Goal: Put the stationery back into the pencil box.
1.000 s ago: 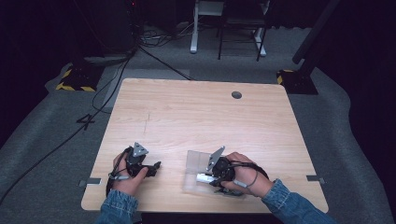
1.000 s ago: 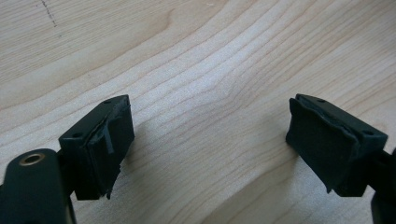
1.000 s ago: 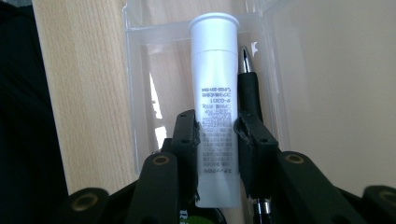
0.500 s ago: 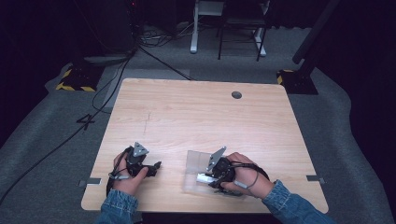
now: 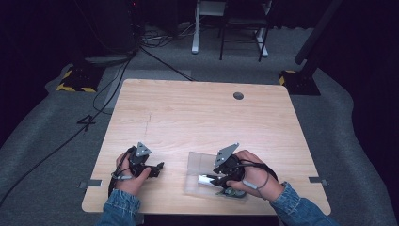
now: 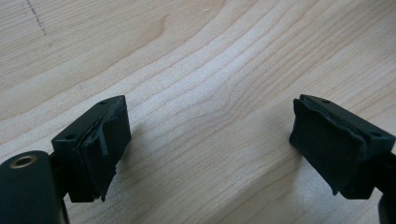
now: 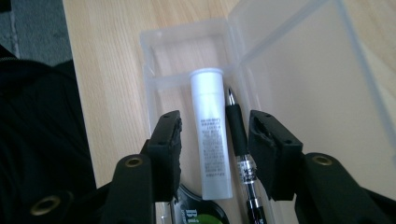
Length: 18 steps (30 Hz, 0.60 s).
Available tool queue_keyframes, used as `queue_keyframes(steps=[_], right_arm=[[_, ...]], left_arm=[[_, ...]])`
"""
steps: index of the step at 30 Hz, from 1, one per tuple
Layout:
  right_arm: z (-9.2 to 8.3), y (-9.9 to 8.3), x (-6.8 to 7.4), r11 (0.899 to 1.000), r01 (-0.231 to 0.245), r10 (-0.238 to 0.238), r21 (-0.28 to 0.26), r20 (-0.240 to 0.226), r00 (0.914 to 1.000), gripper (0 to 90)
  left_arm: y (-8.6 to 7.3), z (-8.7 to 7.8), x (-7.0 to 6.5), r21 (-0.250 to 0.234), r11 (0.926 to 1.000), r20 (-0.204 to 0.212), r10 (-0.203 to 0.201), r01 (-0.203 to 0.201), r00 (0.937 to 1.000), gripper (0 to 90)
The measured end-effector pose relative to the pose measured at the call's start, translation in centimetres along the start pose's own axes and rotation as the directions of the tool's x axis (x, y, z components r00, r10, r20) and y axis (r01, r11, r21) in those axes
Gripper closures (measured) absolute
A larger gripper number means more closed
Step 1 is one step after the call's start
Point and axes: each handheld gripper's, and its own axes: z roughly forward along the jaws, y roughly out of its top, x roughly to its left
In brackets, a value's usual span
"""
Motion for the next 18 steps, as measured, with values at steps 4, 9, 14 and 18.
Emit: queue_keyframes(steps=[4,9,14,18], right_arm=[[-1.4,0.4,0.1,0.998,0.004,-0.003,-0.067,0.020,0.9998,50.5],[-2.6,0.5,-0.1,0.992,-0.011,0.016,-0.129,0.039,0.9991,48.2],[-3.9,0.2,-0.5,0.985,-0.032,0.042,-0.169,0.054,0.9977,47.8],[-4.9,-0.2,-1.0,0.980,-0.047,0.062,-0.192,0.072,0.9955,47.5]], left_arm=[[0.0,0.0,0.0,-0.002,1.0000,-0.002,0.004,-0.004,1.0000,12.3],[-0.1,0.0,-0.1,-0.008,1.0000,-0.002,0.002,-0.002,1.0000,13.5],[-0.1,-0.1,-0.2,-0.010,0.9999,-0.007,0.007,-0.007,1.0000,13.6],[-0.1,-0.1,-0.2,-0.007,0.9999,-0.008,0.011,-0.011,0.9999,13.6]])
